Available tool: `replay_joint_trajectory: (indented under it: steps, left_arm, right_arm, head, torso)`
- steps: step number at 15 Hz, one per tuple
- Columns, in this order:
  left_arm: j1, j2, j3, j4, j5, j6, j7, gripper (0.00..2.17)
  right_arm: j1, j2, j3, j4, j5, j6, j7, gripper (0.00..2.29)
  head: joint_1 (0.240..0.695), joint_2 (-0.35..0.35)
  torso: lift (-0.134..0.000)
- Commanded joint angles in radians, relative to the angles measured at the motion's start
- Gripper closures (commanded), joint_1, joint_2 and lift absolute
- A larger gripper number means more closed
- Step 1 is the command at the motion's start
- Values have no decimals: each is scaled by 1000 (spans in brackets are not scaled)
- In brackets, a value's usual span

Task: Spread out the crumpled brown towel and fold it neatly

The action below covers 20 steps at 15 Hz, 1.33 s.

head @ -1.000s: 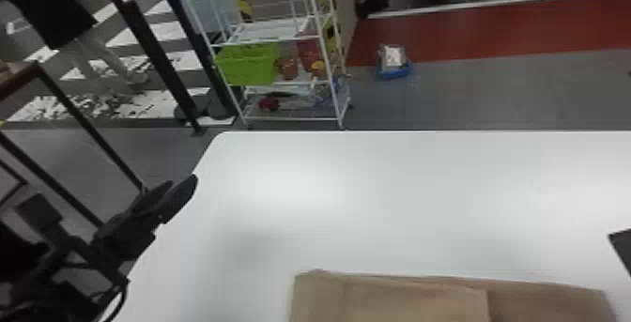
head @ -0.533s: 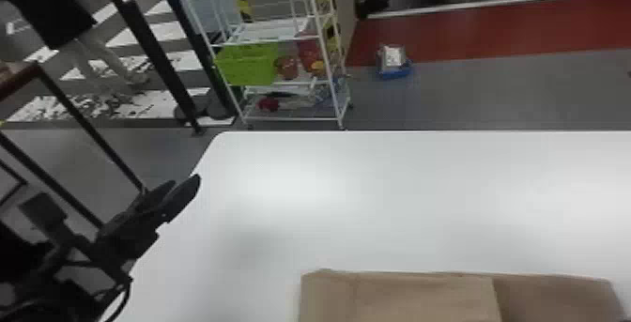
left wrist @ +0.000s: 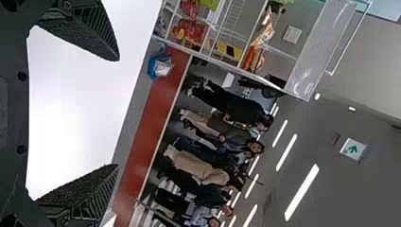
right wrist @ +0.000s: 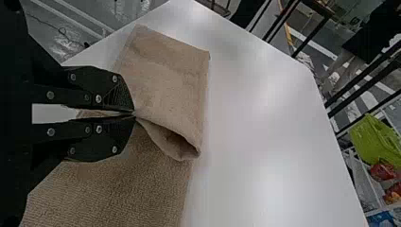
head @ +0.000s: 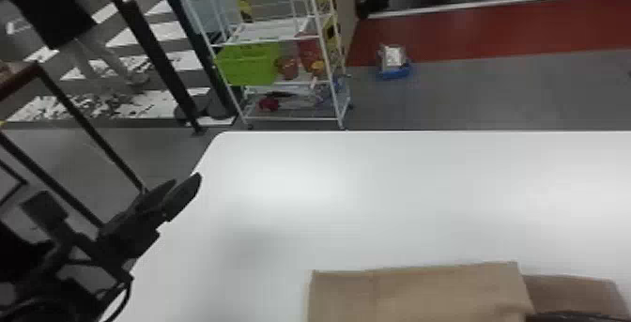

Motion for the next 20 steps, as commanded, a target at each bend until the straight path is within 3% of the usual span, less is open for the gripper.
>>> replay_joint_trajectory:
  steps: [1, 5, 6, 8, 11, 13, 16, 17, 20]
  left_arm:
    - [-3, -1, -6, -1, -4, -1, 0, 87]
    - [-11, 0, -6, 5, -9, 2, 1, 87]
    - [-14, 0, -9, 5, -10, 2, 1, 87]
    - [-19, -1, -15, 6, -13, 2, 1, 87]
    - [-19, -1, -27, 5, -19, 2, 1, 87]
    - [-19, 0, -27, 5, -24, 2, 3, 87]
    - [-19, -3, -24, -1, -23, 14, 3, 87]
    - [-19, -1, -23, 0, -23, 14, 3, 87]
    - [-19, -1, -30, 5, -23, 11, 3, 87]
  right_arm:
    - [42, -17, -68, -54, -31, 11, 3, 1035]
    - [130, -29, -208, -95, -72, 11, 37, 1035]
    - [148, -29, -214, -102, -68, 11, 38, 1035]
    - [154, -27, -142, -71, 18, 11, 40, 1035]
    - [118, -34, -156, -37, 23, 11, 40, 1035]
    - [116, -37, -211, -45, -22, 11, 40, 1035]
    - [130, -35, -360, -98, -146, 11, 40, 1035]
    - [156, -35, -380, -111, -149, 11, 45, 1035]
    - [220, -32, -327, -79, -54, 11, 68, 1035]
  head:
    - [695, 350]
    - [695, 350]
    - [695, 350]
    - [695, 350]
    - [695, 350]
    - [695, 350]
    - [695, 350]
    - [695, 350]
    - [695, 350]
  torso:
    - [-122]
    - [-122]
    - [-122]
    - [-122]
    - [-122]
    - [-122]
    - [-122]
    - [-122]
    - [-122]
